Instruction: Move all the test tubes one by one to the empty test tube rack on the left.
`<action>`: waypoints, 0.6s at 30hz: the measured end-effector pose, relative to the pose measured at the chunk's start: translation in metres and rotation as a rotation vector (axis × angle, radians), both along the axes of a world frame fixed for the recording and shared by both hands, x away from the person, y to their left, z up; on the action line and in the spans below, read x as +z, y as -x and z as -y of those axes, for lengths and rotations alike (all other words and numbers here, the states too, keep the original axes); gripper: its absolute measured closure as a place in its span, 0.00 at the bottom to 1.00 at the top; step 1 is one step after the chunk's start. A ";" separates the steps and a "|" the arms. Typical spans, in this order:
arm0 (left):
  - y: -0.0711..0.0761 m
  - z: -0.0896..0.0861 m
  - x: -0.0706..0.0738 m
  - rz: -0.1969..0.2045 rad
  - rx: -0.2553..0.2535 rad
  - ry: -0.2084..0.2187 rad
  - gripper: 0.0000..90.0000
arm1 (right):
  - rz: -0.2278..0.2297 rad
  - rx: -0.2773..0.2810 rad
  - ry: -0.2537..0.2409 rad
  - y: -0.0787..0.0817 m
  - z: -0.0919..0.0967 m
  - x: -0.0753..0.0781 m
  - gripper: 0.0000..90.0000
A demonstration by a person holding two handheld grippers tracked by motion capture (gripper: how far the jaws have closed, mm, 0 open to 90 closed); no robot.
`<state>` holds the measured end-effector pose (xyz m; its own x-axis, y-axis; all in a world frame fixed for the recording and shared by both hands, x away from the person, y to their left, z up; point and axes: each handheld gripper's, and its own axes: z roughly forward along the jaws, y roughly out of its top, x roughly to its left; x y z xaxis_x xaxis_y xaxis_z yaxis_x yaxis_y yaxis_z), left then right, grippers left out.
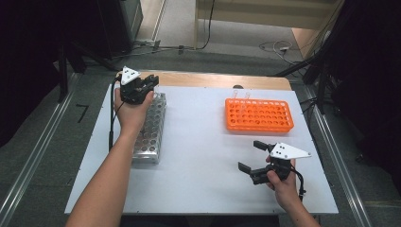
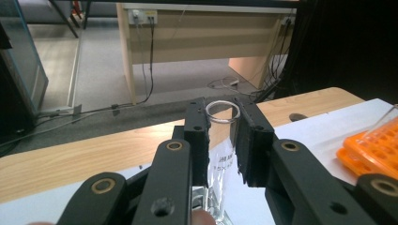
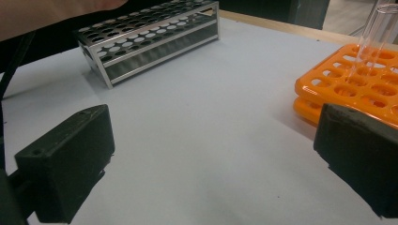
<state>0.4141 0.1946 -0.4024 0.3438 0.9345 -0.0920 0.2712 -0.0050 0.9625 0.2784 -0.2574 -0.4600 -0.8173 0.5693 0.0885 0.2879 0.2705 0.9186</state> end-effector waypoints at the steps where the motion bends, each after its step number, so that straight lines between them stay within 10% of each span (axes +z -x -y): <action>1: -0.002 0.001 -0.001 -0.002 0.005 -0.006 0.85 | -0.001 -0.002 -0.001 0.000 0.000 0.000 0.00; 18: -0.018 0.007 -0.014 -0.067 0.026 -0.040 0.85 | 0.001 -0.004 -0.009 0.000 0.003 0.002 0.00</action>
<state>0.4317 0.1879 -0.4168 0.3140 0.9464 -0.0758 0.3351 -0.0357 0.9415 0.2783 -0.2601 -0.4583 -0.8150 0.5720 0.0926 0.2879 0.2609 0.9214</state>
